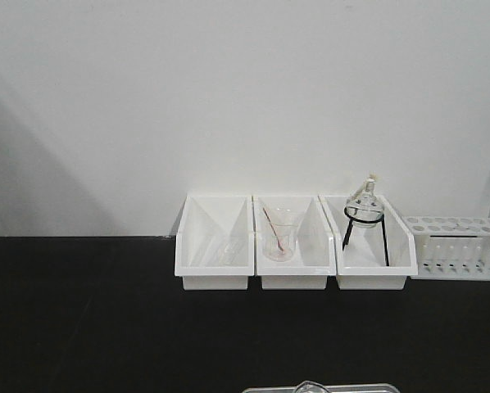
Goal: Move beaker to silver tray on left bench
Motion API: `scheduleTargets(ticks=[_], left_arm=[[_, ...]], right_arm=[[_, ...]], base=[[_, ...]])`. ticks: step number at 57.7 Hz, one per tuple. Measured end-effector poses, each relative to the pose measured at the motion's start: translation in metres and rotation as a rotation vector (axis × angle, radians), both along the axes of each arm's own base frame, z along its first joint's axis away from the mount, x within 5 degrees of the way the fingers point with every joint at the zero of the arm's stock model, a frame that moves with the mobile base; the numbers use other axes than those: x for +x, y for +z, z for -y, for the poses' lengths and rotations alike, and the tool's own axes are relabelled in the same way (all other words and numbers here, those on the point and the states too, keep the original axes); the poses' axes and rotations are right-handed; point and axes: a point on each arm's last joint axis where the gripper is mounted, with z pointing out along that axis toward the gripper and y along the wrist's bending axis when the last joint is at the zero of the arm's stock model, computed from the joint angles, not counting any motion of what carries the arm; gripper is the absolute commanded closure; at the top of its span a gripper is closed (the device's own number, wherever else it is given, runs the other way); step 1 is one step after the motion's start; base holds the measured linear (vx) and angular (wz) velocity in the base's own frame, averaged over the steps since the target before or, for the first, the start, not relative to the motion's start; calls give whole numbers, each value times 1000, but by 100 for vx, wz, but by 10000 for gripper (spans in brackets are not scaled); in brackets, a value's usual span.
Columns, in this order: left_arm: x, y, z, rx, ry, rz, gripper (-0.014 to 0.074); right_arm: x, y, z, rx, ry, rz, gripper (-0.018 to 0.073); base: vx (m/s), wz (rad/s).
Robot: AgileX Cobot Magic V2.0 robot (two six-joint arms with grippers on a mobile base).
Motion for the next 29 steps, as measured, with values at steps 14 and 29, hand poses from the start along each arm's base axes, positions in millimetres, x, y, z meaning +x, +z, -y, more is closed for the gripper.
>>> scheduleTargets(ticks=[14, 29], left_arm=[[0, 0, 0, 0, 0, 0, 595], [0, 0, 0, 0, 0, 0, 595]], right_arm=[[16, 5, 5, -87, -102, 199, 566], [37, -27, 44, 62, -533, -91, 566]], base=[[0, 0], [0, 0]])
